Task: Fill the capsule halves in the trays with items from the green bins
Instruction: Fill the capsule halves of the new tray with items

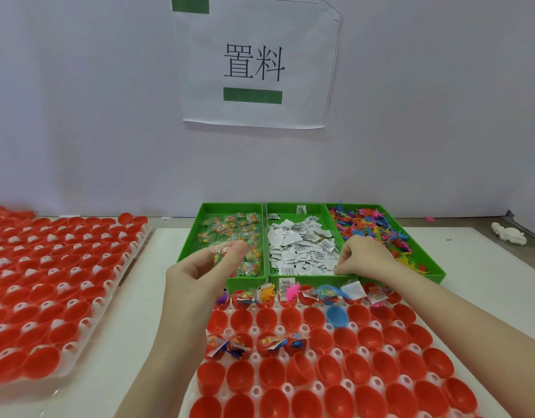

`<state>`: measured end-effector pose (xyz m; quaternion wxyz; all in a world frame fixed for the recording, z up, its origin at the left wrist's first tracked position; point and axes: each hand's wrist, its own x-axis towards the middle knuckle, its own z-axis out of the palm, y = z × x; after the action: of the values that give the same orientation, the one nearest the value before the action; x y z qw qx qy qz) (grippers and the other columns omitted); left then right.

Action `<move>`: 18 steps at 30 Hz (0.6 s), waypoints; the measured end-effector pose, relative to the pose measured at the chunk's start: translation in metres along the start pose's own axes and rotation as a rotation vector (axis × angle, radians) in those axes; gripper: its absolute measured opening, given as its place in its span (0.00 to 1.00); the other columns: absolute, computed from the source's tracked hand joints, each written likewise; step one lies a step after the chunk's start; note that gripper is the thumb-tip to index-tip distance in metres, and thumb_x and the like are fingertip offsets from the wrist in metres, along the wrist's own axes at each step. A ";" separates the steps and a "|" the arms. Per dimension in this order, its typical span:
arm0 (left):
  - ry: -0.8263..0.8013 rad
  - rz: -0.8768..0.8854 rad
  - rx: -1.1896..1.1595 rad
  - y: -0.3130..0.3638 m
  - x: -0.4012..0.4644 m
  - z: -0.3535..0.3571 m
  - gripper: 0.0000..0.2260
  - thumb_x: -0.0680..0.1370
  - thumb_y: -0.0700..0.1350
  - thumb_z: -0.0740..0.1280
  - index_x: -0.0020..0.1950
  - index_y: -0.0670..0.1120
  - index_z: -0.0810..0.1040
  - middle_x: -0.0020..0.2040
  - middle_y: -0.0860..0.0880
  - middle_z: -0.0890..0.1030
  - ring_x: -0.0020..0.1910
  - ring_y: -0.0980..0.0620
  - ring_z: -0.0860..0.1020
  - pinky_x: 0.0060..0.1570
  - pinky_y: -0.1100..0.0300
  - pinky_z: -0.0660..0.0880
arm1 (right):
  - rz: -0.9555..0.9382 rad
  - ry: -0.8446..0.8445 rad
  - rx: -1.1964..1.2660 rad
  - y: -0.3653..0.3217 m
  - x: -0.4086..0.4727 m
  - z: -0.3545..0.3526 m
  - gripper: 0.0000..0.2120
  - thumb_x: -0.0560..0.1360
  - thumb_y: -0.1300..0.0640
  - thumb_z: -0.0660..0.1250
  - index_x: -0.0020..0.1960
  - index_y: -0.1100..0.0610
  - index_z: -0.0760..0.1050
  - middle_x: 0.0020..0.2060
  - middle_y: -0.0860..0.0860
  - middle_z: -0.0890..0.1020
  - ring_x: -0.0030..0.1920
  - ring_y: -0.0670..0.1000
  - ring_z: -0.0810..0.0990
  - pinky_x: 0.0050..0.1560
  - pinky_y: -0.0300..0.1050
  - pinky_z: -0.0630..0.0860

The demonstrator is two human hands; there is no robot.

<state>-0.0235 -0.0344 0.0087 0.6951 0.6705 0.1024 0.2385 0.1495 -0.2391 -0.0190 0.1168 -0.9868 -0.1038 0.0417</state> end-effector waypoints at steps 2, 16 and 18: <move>-0.050 -0.018 0.017 -0.001 -0.001 0.001 0.12 0.67 0.60 0.66 0.30 0.53 0.81 0.24 0.55 0.61 0.29 0.54 0.62 0.43 0.62 0.70 | -0.034 0.070 0.085 -0.001 -0.002 -0.003 0.10 0.71 0.55 0.70 0.33 0.51 0.73 0.26 0.42 0.71 0.29 0.42 0.69 0.30 0.39 0.66; -0.197 -0.048 -0.075 0.004 -0.015 0.014 0.08 0.63 0.52 0.69 0.33 0.49 0.85 0.32 0.47 0.83 0.27 0.56 0.79 0.30 0.68 0.75 | -0.278 -0.126 1.053 -0.065 -0.107 -0.050 0.06 0.71 0.55 0.69 0.36 0.54 0.79 0.26 0.42 0.75 0.22 0.39 0.65 0.38 0.32 0.67; -0.261 -0.083 -0.118 0.009 -0.018 0.017 0.10 0.64 0.51 0.70 0.35 0.46 0.85 0.32 0.44 0.83 0.30 0.52 0.82 0.28 0.68 0.75 | -0.296 -0.145 1.034 -0.072 -0.119 -0.050 0.07 0.71 0.56 0.70 0.34 0.53 0.78 0.24 0.43 0.72 0.23 0.40 0.64 0.31 0.29 0.66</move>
<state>-0.0330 -0.0580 0.0155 0.7498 0.6490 0.0246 0.1262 0.0243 -0.2074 0.0536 0.5842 -0.7702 -0.2154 0.1383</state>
